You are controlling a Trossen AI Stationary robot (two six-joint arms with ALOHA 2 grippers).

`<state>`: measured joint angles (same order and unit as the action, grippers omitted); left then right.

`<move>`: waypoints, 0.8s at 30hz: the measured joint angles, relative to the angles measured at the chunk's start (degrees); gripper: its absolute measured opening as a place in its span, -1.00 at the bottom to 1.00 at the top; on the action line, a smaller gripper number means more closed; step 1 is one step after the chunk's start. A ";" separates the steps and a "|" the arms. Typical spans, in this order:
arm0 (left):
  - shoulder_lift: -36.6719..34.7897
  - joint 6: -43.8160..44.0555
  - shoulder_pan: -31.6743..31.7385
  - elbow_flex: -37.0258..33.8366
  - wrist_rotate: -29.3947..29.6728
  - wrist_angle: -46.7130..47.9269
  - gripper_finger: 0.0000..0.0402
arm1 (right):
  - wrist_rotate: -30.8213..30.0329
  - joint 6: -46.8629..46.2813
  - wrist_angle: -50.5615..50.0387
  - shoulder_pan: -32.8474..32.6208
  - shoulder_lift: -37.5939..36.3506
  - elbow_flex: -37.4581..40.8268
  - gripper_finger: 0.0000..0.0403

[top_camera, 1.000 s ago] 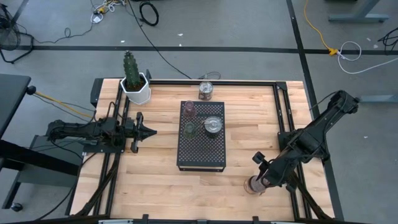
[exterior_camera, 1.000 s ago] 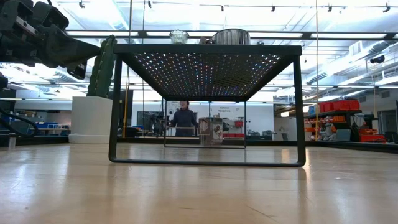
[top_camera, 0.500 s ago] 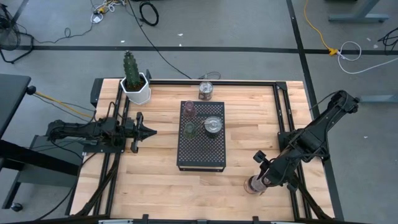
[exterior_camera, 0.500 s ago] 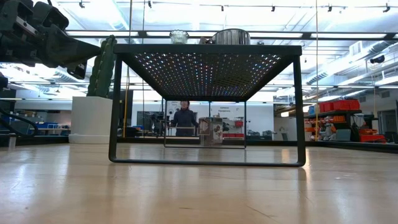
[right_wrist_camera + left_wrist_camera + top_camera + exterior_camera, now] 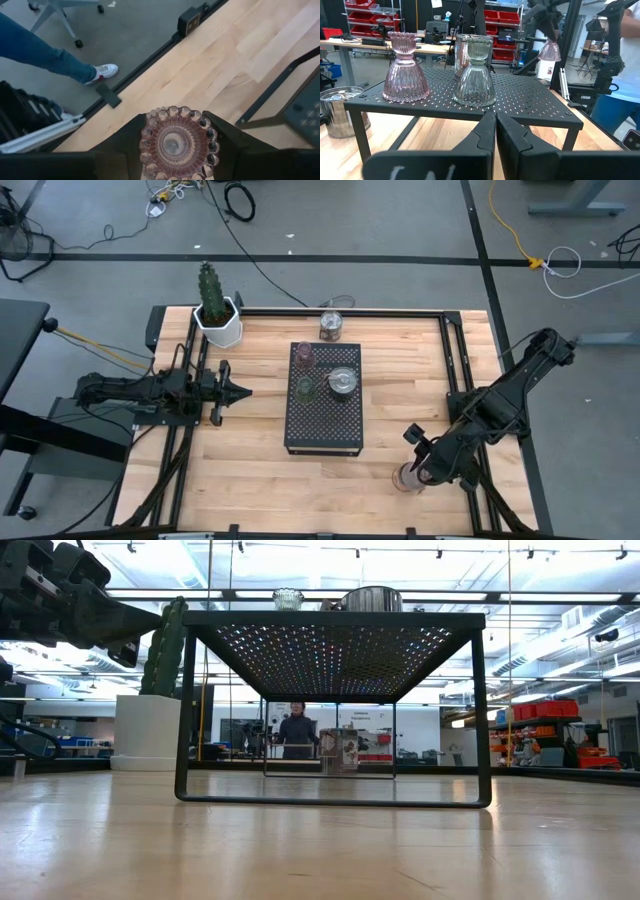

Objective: Pick & Place candle stick holders
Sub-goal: Put the pink candle vase on the shelf

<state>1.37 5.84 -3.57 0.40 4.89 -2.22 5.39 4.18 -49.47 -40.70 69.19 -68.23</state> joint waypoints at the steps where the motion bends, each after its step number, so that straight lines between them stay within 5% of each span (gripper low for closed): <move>1: 0.02 0.00 0.02 0.00 0.00 0.00 -0.91 | -0.02 0.43 -0.19 0.21 0.83 -1.24 -0.18; 24: 0.01 -0.01 0.01 -0.01 0.00 0.00 -0.91 | 0.04 2.35 -3.07 6.36 12.82 -15.17 -0.18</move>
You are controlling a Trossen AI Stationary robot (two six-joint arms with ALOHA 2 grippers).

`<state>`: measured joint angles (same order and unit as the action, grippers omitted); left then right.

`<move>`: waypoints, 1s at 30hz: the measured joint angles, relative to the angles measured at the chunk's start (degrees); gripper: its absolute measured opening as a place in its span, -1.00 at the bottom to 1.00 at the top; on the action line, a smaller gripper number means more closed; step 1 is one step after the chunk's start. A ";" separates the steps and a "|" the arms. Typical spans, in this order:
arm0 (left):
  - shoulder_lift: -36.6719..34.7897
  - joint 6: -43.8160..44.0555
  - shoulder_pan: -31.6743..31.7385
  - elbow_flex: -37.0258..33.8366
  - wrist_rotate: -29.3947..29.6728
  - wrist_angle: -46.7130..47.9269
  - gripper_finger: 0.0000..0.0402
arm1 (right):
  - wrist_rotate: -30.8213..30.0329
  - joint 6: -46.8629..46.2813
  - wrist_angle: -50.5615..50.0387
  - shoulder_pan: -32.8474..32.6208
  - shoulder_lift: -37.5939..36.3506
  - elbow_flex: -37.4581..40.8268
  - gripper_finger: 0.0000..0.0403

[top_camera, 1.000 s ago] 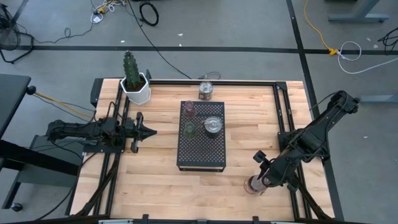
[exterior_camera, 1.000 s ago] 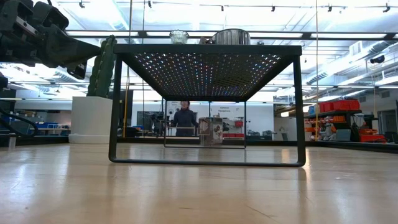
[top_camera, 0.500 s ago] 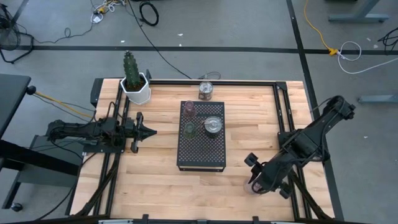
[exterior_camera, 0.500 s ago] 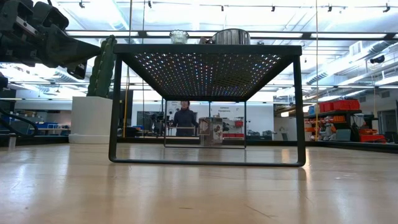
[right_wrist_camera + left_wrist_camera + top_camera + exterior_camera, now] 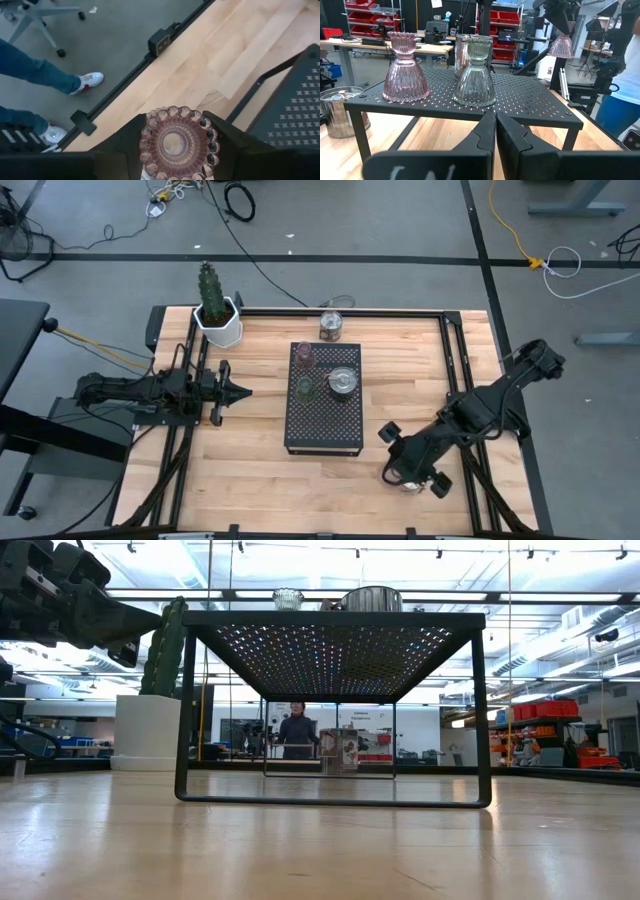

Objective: Pick & Place candle stick holders
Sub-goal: Put the pink candle vase on the shelf

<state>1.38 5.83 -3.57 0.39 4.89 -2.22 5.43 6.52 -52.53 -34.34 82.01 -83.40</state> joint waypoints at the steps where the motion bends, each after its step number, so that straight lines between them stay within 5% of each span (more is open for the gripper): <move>1: 0.01 0.00 0.00 -0.01 0.00 0.00 -0.91 | 0.02 -0.02 0.03 0.50 0.36 -0.40 -0.18; 30: -0.01 0.01 0.01 -0.01 0.00 0.00 -0.91 | -3.52 -4.77 3.16 15.99 9.46 -6.97 -0.18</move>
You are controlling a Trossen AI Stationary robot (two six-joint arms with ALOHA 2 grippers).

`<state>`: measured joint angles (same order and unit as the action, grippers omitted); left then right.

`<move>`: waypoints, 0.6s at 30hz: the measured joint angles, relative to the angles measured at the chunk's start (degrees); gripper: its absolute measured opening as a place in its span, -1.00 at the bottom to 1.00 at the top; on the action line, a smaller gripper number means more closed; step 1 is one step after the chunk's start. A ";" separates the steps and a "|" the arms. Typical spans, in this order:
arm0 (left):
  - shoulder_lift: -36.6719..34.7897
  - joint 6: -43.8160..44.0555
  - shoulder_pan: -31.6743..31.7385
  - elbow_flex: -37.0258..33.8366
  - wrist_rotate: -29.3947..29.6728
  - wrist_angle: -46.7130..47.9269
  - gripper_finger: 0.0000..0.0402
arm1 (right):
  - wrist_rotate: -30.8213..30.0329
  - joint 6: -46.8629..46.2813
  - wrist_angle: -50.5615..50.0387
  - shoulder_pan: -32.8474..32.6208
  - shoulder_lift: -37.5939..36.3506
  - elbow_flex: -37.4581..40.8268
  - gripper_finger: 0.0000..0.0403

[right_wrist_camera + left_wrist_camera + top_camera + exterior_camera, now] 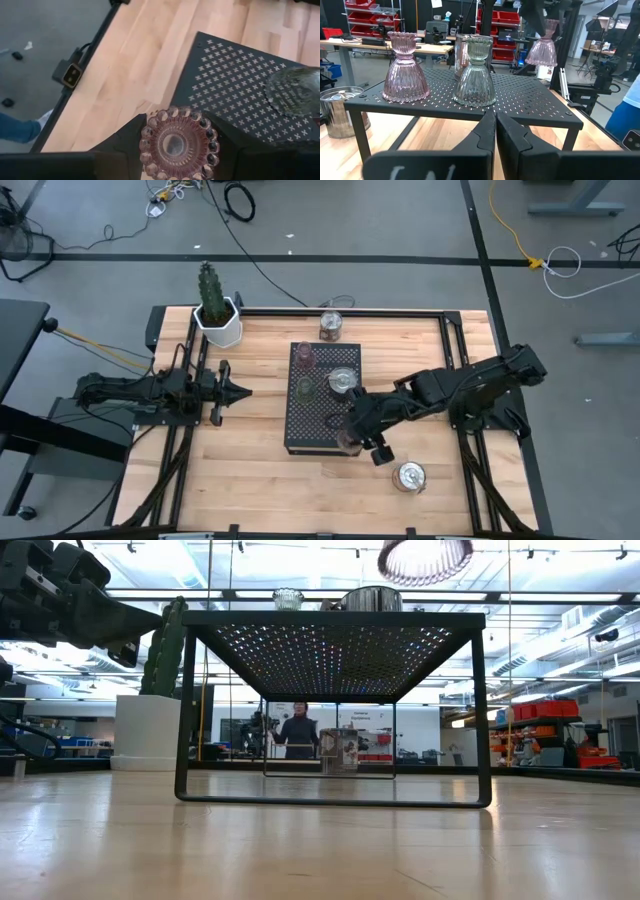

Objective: Pick & Place candle stick holders
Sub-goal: Put the pink candle vase on the shelf

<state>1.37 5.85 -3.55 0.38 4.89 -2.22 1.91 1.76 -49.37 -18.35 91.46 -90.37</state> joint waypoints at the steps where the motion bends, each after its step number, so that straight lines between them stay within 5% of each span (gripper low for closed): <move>1: 0.00 -0.01 -0.02 0.01 0.00 0.00 -0.91 | -0.02 -0.51 0.18 0.29 0.21 0.00 -0.18; 10: 0.02 0.00 -0.02 0.00 0.00 0.00 -0.91 | 0.02 -3.43 1.14 2.51 2.03 -0.67 -0.18; 18: 0.00 0.00 -0.02 0.00 0.00 0.02 -0.91 | 0.02 -4.34 -3.09 4.52 8.94 -12.33 -0.18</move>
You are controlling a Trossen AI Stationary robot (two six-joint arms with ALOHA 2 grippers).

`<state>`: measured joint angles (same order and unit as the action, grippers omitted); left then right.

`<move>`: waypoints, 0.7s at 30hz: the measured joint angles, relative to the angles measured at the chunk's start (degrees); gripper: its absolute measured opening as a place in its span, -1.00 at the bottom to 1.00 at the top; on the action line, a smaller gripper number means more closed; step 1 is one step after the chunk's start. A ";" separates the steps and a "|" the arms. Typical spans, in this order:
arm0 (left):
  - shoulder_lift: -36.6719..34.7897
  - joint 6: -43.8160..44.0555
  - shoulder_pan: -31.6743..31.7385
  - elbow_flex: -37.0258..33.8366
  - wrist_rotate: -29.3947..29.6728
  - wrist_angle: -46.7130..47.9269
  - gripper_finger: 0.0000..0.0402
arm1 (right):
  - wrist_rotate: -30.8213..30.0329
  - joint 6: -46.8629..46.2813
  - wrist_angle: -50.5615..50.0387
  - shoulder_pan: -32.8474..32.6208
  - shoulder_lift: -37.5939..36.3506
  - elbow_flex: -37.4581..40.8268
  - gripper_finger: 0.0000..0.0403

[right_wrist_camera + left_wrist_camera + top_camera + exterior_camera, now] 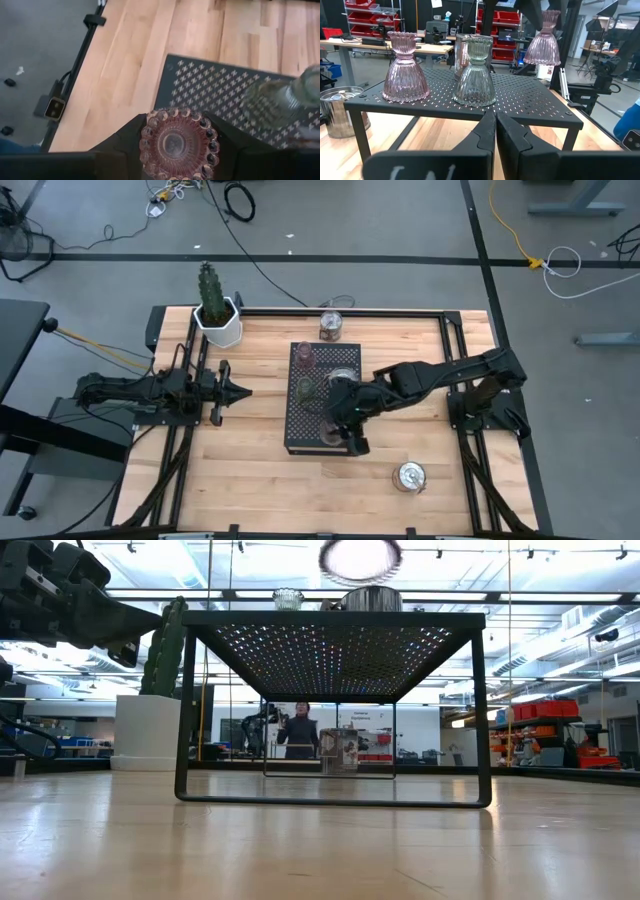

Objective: Pick & Place candle stick holders
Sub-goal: Put the pink candle vase on the shelf

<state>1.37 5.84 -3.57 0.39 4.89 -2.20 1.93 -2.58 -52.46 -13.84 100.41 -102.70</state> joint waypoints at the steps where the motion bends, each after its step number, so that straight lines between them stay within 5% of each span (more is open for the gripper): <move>1: 0.02 -0.02 0.00 0.00 0.00 0.02 -0.91 | 0.00 0.01 -0.48 0.20 1.07 -1.61 -0.18; 10: 0.01 0.00 0.00 0.01 0.00 0.00 -0.91 | -1.50 0.04 -1.25 0.51 7.87 -10.52 -0.18; 21: 0.11 0.00 0.01 0.00 0.00 0.02 -0.91 | -4.66 0.04 0.00 0.54 9.63 -11.77 -0.18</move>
<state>1.48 5.84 -3.56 0.39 4.89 -2.18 -2.72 -2.55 -52.46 -13.30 110.04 -114.48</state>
